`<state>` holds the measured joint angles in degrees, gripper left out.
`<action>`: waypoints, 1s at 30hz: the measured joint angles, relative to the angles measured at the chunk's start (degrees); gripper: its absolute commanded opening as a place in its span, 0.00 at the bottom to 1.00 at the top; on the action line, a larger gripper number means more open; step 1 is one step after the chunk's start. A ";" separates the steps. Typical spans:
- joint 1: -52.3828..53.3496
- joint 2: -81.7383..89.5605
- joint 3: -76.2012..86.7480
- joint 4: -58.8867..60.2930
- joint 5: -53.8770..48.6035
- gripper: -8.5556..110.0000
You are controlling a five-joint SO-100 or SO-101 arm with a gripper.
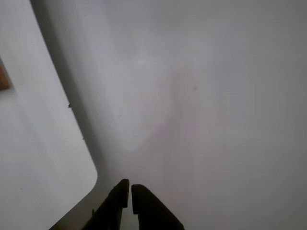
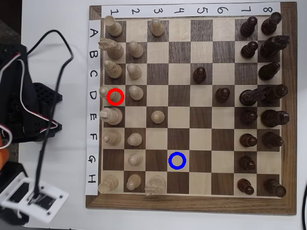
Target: Move the piece to destination
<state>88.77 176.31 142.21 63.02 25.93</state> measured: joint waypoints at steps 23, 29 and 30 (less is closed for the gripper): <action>-23.29 -15.29 -48.69 9.49 28.12 0.09; -34.19 -16.26 -56.78 16.96 34.98 0.08; -35.86 -16.52 -58.01 18.54 36.12 0.07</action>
<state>52.91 159.79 84.20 81.56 62.05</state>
